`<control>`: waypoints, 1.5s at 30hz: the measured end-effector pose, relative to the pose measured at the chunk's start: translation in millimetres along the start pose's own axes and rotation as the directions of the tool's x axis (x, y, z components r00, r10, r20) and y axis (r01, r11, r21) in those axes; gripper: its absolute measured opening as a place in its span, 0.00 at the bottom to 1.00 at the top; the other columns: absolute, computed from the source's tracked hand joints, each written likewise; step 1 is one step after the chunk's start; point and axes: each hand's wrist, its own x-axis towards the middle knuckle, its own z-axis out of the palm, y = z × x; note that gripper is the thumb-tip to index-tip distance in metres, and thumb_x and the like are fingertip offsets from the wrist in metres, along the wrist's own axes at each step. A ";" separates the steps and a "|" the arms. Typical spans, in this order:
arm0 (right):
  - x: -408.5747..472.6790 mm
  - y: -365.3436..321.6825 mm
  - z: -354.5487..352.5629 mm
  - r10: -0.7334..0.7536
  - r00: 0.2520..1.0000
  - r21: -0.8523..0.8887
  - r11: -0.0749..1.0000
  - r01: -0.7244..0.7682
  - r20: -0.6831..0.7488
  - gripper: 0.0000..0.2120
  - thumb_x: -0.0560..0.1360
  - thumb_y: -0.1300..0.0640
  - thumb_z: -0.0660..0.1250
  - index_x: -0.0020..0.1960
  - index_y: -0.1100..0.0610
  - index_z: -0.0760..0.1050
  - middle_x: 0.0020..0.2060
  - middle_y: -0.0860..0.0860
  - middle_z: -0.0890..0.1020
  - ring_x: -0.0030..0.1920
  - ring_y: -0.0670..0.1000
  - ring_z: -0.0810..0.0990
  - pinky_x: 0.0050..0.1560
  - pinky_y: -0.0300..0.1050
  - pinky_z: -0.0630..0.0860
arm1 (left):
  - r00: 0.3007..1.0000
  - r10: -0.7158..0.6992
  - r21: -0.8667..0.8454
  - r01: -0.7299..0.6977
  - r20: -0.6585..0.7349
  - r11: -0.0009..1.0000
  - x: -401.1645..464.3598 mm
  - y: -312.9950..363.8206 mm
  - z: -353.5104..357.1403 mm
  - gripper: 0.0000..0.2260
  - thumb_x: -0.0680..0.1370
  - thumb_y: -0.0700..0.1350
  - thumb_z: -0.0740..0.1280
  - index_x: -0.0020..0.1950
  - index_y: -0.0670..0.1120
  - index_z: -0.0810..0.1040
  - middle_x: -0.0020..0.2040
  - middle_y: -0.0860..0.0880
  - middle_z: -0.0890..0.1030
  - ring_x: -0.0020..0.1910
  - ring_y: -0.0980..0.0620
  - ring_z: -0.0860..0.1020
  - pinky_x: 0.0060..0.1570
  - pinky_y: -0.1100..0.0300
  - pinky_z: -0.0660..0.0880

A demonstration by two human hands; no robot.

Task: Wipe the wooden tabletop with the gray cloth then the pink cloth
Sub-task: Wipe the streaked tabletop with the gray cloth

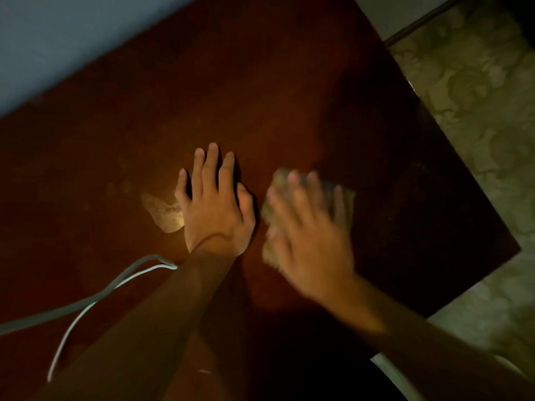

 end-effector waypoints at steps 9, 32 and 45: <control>19.6 96.8 -12.8 0.008 1.000 0.010 1.000 -0.008 0.008 0.31 0.81 0.40 0.53 0.81 0.49 0.61 0.82 0.55 0.60 0.81 0.62 0.57 0.77 0.70 0.54 | 1.000 0.015 0.016 -0.015 -0.021 1.000 -0.7 1.2 -1.0 0.23 0.83 0.51 0.51 0.77 0.45 0.64 0.81 0.44 0.59 0.81 0.45 0.53 0.78 0.41 0.49; 62.6 80.2 -16.3 0.288 0.957 -0.003 0.957 -0.288 -0.021 0.32 0.83 0.39 0.45 0.84 0.48 0.51 0.83 0.56 0.53 0.83 0.62 0.50 0.79 0.65 0.45 | 0.993 0.055 0.005 -0.055 -0.100 0.998 -2.3 -0.5 2.5 0.22 0.84 0.50 0.54 0.76 0.43 0.66 0.79 0.42 0.63 0.80 0.44 0.56 0.77 0.41 0.52; 51.5 127.9 -20.4 0.275 0.962 0.055 0.960 -0.274 -0.010 0.35 0.83 0.39 0.52 0.84 0.55 0.52 0.83 0.56 0.56 0.82 0.59 0.53 0.79 0.64 0.46 | 0.993 0.067 -0.003 -0.068 -0.099 0.998 -2.9 2.1 -2.4 0.23 0.83 0.49 0.54 0.75 0.41 0.67 0.78 0.41 0.64 0.80 0.43 0.57 0.76 0.40 0.53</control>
